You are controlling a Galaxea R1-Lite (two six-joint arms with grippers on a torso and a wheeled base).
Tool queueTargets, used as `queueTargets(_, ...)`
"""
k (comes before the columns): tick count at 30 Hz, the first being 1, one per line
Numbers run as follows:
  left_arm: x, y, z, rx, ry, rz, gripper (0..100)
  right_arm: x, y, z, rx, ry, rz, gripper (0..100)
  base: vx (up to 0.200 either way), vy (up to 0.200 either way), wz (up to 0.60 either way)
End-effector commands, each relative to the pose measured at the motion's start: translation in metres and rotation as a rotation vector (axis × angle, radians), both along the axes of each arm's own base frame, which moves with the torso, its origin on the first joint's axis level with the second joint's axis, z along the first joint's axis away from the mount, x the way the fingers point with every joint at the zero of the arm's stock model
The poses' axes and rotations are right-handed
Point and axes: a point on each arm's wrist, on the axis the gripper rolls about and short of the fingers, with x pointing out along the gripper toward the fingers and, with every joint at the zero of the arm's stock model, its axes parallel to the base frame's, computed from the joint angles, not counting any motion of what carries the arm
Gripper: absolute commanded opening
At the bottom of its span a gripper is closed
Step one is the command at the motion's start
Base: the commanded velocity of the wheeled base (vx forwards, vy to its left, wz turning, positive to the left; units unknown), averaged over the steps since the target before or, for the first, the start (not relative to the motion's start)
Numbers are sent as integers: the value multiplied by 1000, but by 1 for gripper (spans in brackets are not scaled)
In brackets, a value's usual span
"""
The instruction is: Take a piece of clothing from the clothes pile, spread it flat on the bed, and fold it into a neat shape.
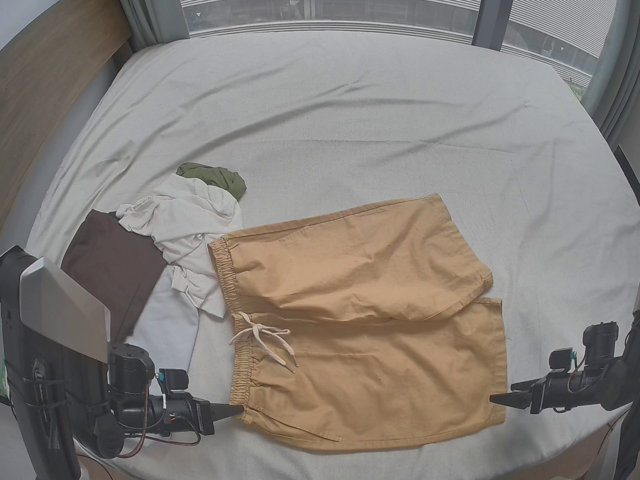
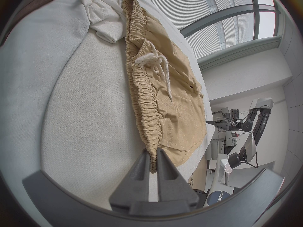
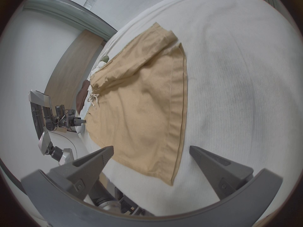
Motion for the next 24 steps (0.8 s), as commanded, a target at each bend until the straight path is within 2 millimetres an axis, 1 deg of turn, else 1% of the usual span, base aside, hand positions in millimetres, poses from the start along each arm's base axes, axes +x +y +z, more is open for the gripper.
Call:
queueTargets(1,0,0,0,-1,0,0,0,-8,4,-3,5,52,19,100,0,0,0)
queueTargets(10,0,0,1,-1,-5,-1,0,-11,8,-16,9,139,52,100,0,0,0)
queueTargets(24,0,0,1,-2,-6,0,0,-12,9,-22,15,176,55,100,0,0,0)
